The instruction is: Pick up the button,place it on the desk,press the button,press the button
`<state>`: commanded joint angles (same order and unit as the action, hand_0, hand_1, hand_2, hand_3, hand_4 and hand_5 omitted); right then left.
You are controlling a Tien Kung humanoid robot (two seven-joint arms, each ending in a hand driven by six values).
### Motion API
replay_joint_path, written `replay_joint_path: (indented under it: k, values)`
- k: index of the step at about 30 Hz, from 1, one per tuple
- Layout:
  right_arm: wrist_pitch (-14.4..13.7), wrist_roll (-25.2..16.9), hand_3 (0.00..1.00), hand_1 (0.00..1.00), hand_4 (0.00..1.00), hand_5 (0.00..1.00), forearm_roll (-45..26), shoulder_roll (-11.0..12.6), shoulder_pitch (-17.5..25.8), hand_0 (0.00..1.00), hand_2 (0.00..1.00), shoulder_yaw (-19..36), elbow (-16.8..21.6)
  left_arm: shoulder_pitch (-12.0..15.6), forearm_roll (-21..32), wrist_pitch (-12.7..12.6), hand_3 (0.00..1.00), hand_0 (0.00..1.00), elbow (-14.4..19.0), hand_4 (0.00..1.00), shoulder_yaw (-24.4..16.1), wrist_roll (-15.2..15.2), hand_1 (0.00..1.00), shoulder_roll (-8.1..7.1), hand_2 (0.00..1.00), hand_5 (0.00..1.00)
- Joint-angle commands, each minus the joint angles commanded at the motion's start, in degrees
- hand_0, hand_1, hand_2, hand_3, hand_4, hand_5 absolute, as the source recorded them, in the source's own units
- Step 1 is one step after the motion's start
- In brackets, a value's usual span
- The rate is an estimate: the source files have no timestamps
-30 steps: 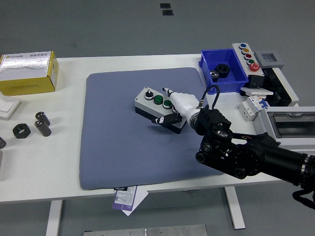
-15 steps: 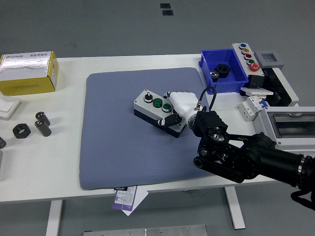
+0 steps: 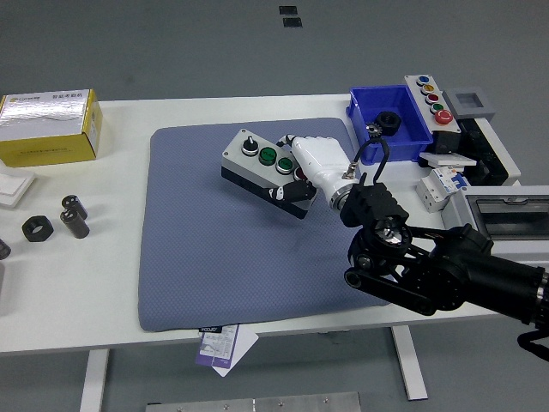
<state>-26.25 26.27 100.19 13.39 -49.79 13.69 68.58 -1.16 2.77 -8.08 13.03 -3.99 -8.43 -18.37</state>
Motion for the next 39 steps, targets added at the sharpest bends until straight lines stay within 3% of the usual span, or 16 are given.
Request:
replay_joint_path:
  k: [3, 6, 12, 20, 21, 26, 27, 32, 33, 38, 39]
  values:
    - [-0.01, -3.17, 0.442, 0.347, 0.480, 0.002, -0.62, 2.76, -0.92, 0.181, 0.372, -1.71, 3.64, 0.03, -0.05, -0.02, 0.613, 0.627, -0.02, 0.713, -0.08, -0.01, 0.515, -0.04, 0.490, 0.166]
    - [2.62, -6.28, 0.442, 0.347, 0.480, 0.002, 0.14, 5.84, -2.10, 0.181, 0.372, -4.61, 7.87, 0.12, 0.04, -0.02, 0.613, 0.627, -0.05, 0.713, 0.01, -0.03, 0.515, -0.10, 0.490, 0.166]
    - [7.50, -10.57, 0.443, 0.352, 0.481, 0.002, 1.82, 8.09, -3.25, 0.176, 0.372, -8.09, 14.77, 0.03, -0.05, -0.01, 0.613, 0.627, -0.06, 0.712, 0.05, -0.03, 0.514, -0.08, 0.490, 0.167]
    - [9.76, -12.11, 0.455, 0.360, 0.496, 0.002, 1.76, 7.96, -3.18, 0.181, 0.379, -10.11, 14.88, -0.12, 0.07, 0.02, 0.613, 0.627, -0.10, 0.712, 0.33, -0.03, 0.515, -0.11, 0.490, 0.168]
    - [9.86, -12.11, 0.513, 0.415, 0.557, 0.002, 1.68, 7.95, -3.07, 0.269, 0.415, -10.06, 14.72, -0.11, 0.09, 0.03, 0.613, 0.627, -0.10, 0.713, 0.37, -0.04, 0.515, -0.09, 0.490, 0.171]
    - [10.79, -11.97, 0.513, 0.415, 0.557, 0.002, 0.82, 7.93, -2.59, 0.269, 0.415, -10.03, 13.71, -0.15, 0.04, 0.03, 0.613, 0.627, -0.12, 0.713, 0.38, -0.03, 0.515, -0.08, 0.490, 0.171]
    - [10.94, -11.99, 0.644, 0.618, 0.555, 0.002, 0.57, 7.94, -2.50, 0.547, 0.598, -9.99, 13.46, -0.15, 0.04, 0.03, 0.613, 0.628, -0.12, 0.713, 0.38, -0.03, 0.517, -0.08, 0.489, 0.172]
    - [11.59, -11.95, 0.644, 0.618, 0.555, 0.002, -0.45, 8.01, -2.15, 0.547, 0.598, -9.58, 12.84, -0.16, 0.15, 0.03, 0.613, 0.628, -0.14, 0.713, 0.52, -0.04, 0.517, -0.10, 0.489, 0.172]
    - [11.84, -11.92, 0.677, 0.676, 0.490, 0.002, -0.77, 8.06, -2.09, 0.653, 0.676, -9.45, 12.75, -0.16, 0.15, 0.02, 0.613, 0.627, -0.14, 0.713, 0.52, -0.04, 0.516, -0.10, 0.490, 0.172]
    - [12.86, -12.37, 0.677, 0.676, 0.490, 0.002, -3.48, 8.33, -1.89, 0.653, 0.676, -8.73, 12.16, -0.22, 0.18, 0.01, 0.613, 0.627, -0.15, 0.713, 0.63, -0.04, 0.516, -0.15, 0.490, 0.172]
    - [13.10, -12.50, 0.764, 0.780, 0.593, 0.022, -4.08, 8.39, -1.86, 0.836, 0.795, -8.58, 12.06, -0.23, 0.20, 0.01, 0.613, 0.627, -0.15, 0.713, 0.68, -0.04, 0.515, -0.16, 0.490, 0.172]
